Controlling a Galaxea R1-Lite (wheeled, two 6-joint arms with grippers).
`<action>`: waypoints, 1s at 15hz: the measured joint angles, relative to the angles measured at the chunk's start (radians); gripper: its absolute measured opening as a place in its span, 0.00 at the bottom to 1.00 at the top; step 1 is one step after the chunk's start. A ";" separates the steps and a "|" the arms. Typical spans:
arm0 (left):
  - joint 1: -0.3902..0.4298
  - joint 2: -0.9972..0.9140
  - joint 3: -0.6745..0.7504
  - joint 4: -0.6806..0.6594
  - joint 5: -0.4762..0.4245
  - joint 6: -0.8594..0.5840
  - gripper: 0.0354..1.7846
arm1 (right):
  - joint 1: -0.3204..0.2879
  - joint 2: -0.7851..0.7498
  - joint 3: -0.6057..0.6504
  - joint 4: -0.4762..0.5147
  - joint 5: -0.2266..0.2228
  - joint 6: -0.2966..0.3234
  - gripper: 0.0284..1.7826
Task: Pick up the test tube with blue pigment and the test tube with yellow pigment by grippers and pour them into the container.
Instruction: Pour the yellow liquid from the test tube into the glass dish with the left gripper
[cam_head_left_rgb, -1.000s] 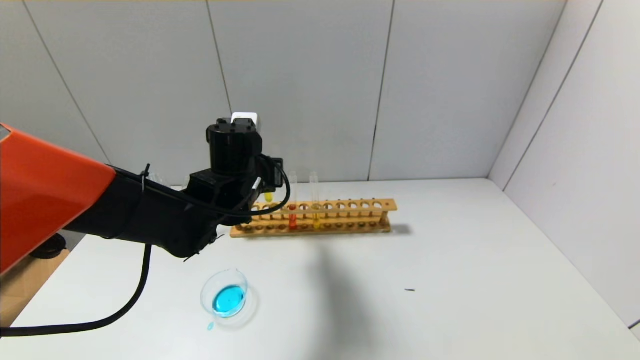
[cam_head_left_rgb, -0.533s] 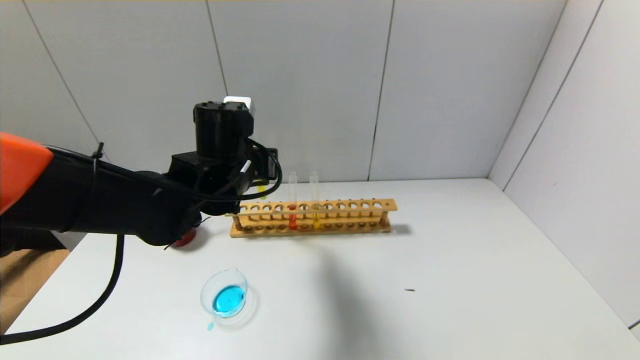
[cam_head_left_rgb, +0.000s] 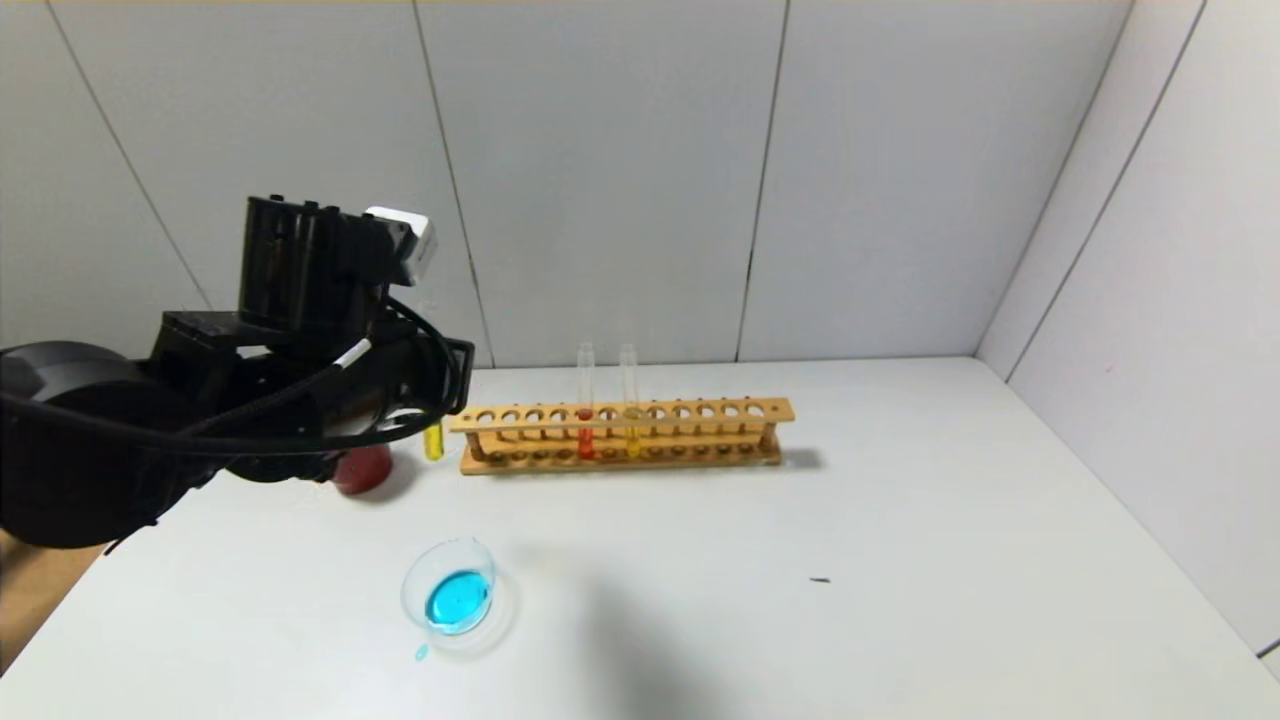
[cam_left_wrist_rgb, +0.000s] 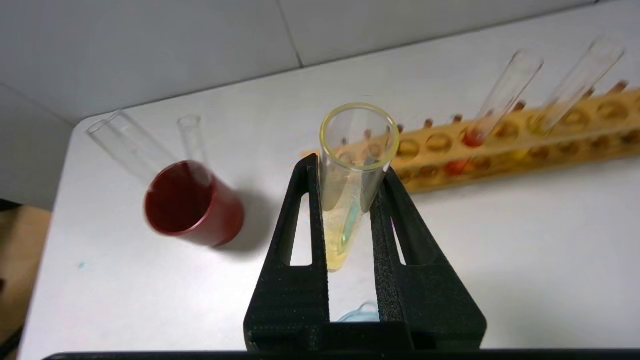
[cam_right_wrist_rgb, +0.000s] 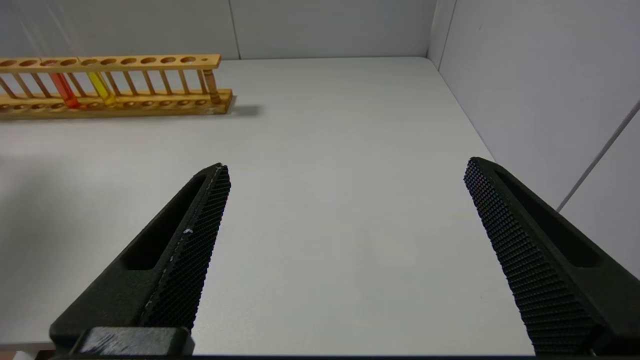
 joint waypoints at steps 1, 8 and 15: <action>0.003 -0.020 0.024 0.009 -0.001 0.030 0.15 | 0.000 0.000 0.000 0.000 0.000 0.000 0.96; 0.021 -0.127 0.160 0.118 -0.027 0.191 0.15 | 0.000 0.000 0.000 0.000 0.000 0.000 0.96; 0.082 -0.203 0.232 0.346 -0.091 0.383 0.15 | 0.000 0.000 0.000 0.001 0.000 -0.001 0.96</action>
